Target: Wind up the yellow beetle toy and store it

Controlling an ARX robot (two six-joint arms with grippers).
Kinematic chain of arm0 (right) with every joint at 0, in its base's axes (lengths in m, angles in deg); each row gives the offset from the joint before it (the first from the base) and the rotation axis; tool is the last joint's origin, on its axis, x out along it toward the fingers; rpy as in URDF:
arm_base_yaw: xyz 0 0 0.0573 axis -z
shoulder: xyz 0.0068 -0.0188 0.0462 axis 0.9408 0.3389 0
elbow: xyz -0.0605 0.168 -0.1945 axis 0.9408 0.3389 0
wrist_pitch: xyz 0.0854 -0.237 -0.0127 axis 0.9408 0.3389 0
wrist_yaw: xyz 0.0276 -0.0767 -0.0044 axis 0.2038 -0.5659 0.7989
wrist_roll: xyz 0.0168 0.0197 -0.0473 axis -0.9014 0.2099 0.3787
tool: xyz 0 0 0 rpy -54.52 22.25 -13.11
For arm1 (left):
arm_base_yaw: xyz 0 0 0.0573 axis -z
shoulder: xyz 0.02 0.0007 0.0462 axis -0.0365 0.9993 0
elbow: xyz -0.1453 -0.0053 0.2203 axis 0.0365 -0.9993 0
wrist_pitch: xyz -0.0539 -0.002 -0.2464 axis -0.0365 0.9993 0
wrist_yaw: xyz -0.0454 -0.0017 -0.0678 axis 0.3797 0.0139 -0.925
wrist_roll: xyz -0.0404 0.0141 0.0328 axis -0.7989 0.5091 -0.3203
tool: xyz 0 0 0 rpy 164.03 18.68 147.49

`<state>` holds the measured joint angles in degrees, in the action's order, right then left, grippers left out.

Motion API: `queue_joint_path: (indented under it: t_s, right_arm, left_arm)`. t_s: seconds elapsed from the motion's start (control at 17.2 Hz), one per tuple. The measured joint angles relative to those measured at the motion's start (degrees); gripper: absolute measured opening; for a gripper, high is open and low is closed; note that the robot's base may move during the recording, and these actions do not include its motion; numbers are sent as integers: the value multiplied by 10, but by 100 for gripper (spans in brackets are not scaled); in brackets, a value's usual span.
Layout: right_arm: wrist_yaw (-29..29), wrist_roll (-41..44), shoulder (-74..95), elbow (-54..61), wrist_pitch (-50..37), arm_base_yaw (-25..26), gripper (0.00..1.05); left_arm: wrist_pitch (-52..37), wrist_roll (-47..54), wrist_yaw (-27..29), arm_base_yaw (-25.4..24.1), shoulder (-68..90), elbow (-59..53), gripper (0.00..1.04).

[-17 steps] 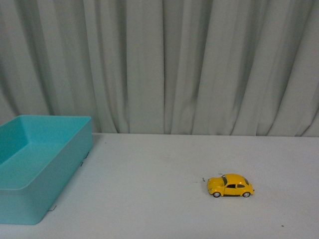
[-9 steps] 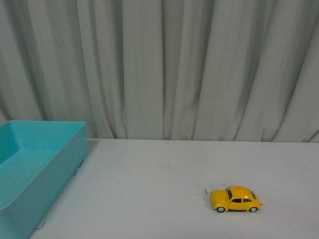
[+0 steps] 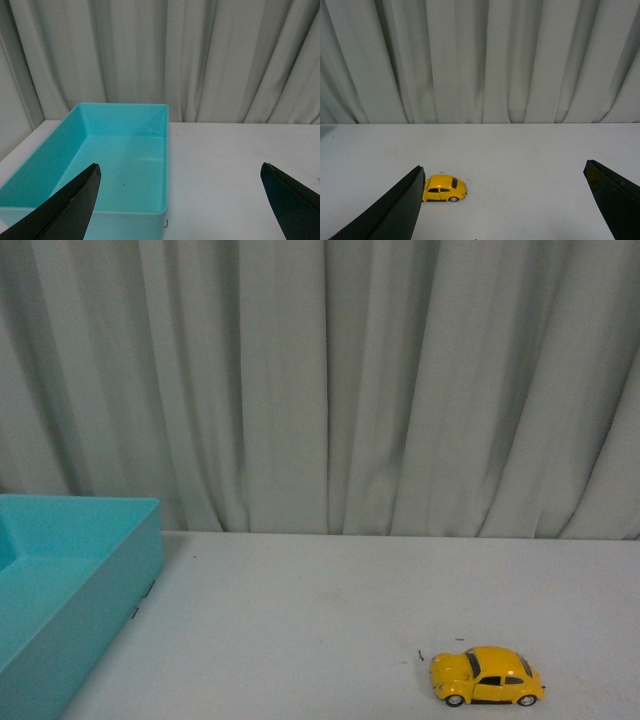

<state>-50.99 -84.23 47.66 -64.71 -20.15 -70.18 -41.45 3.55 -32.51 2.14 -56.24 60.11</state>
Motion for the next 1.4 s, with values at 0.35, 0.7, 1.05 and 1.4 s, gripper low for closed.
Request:
queue_joint_path:
  t_s: [0.35,0.7,1.05,1.4]
  right_arm:
    - [0,0,0,0,0,0,98]
    - [0,0,0,0,0,0,98]
    - [113,-70,20,0,19,39,98]
    - [287,-107,612,-133,-541,218,98]
  left_arm:
    - [0,0,0,0,0,0,98]
    - [1,0,0,0,0,0,98]
    - [1,0,0,0,0,0,98]
    - [1,0,0,0,0,0,98]
